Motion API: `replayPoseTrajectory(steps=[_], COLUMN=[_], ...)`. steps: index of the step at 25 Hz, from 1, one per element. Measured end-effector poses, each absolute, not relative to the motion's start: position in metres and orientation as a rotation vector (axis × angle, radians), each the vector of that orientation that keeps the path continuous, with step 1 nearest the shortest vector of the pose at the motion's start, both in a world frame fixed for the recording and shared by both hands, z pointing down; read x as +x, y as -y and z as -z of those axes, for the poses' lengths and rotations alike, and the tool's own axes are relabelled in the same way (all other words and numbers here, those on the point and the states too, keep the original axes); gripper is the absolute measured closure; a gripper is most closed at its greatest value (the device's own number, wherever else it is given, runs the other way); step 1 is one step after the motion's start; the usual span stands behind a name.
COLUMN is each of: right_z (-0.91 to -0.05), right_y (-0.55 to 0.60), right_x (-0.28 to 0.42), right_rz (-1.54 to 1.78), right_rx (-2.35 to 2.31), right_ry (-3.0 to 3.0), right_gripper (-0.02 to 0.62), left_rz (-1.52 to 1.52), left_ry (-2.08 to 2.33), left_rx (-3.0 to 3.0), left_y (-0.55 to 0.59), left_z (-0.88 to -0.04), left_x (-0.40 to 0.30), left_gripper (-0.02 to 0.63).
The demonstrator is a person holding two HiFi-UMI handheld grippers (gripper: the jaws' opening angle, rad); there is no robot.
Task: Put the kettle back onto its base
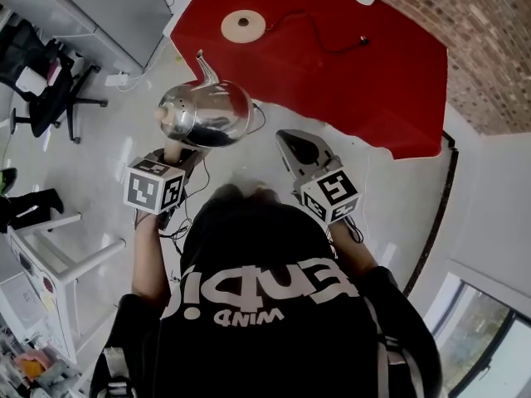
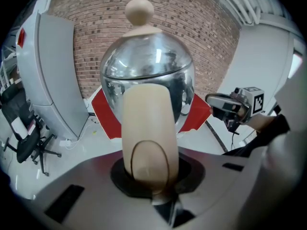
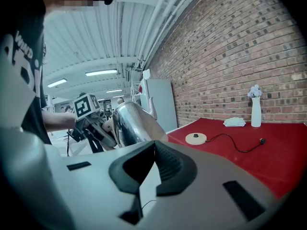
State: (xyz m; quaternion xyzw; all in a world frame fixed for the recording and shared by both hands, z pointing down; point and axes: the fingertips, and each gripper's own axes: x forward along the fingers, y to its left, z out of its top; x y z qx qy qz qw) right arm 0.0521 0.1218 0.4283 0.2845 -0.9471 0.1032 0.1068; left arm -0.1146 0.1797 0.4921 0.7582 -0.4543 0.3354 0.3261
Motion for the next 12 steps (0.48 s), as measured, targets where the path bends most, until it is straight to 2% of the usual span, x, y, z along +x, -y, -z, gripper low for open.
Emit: replayPoseTrajectory(steps=[12], right_z=[-0.435], right_y=[-0.112], right_x=[0.057], right_rz=[-0.318], right_rx=[0.802], right_ry=[2.781], right_gripper=[0.572], left_rz=[-0.876], left_ry=[1.214], left_rx=[1.991], left_y=[-0.160], left_z=[-0.489], left_x=[-0.112], left_gripper=[0.552])
